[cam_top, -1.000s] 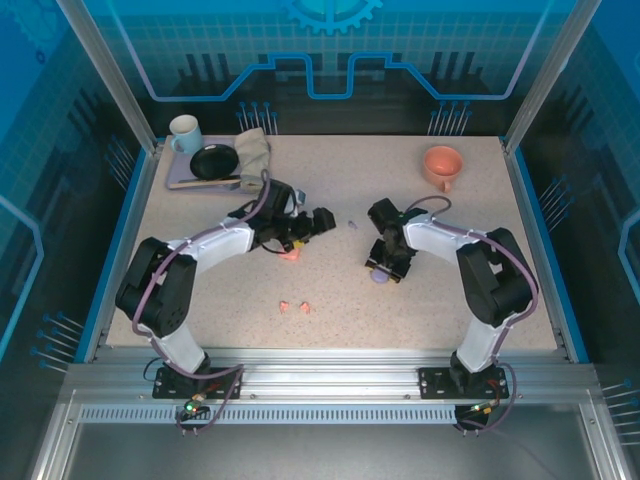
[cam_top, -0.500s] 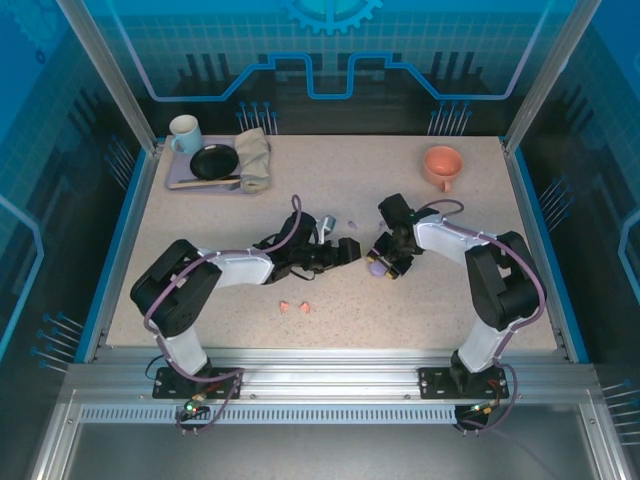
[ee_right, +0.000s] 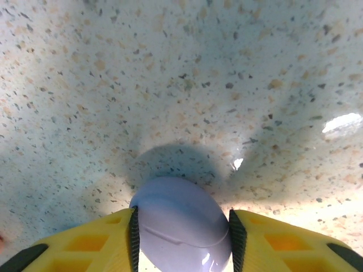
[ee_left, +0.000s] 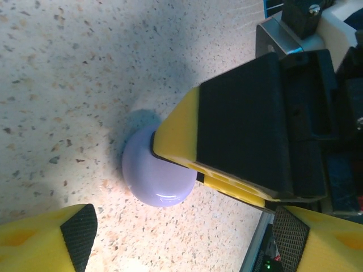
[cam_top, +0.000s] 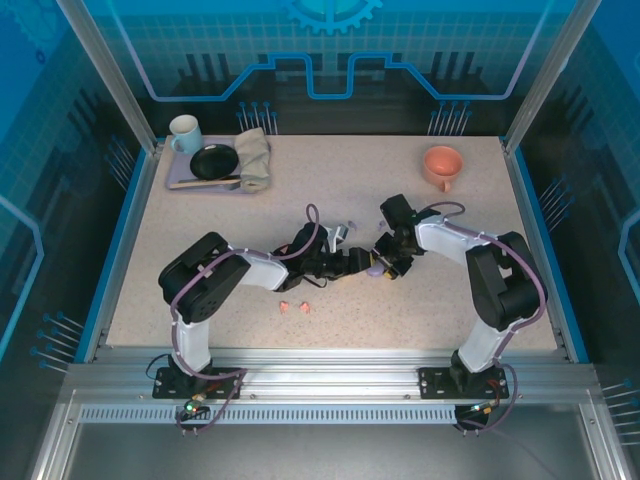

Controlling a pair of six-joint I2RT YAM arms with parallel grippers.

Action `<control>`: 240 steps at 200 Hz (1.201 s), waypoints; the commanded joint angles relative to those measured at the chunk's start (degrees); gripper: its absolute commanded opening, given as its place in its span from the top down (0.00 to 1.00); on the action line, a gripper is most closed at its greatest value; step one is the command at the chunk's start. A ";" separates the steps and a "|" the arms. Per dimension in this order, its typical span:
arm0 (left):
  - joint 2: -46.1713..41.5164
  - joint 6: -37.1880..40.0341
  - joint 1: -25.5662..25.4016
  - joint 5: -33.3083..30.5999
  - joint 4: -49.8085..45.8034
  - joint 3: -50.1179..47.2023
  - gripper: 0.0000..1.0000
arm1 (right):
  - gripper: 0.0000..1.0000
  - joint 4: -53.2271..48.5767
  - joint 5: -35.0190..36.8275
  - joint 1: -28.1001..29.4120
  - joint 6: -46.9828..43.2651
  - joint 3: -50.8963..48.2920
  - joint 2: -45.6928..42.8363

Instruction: Insert the wireless bluetooth earbuds into the charging case

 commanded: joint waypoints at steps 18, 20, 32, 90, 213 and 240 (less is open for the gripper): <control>0.63 -0.29 -0.65 0.64 3.16 -0.37 0.16 | 0.42 -4.56 1.85 0.94 -0.76 1.61 1.71; 0.57 -0.26 -0.66 0.60 3.09 -0.33 0.16 | 0.41 -4.71 2.00 0.99 -0.74 1.84 1.80; 0.36 -0.09 -0.58 0.55 2.97 -0.19 0.16 | 0.40 -6.08 2.81 1.69 -1.00 3.10 2.58; -0.88 -0.28 -0.63 0.02 4.72 -1.75 0.15 | 0.30 -14.43 6.66 4.48 -3.20 10.41 7.70; -2.06 -1.04 -0.49 -0.30 8.14 -5.32 0.15 | 0.33 -13.33 6.59 7.16 4.22 11.97 10.62; -2.97 -0.70 -0.57 -0.52 7.88 -5.72 0.15 | 0.33 -12.42 6.11 7.07 6.58 11.25 10.18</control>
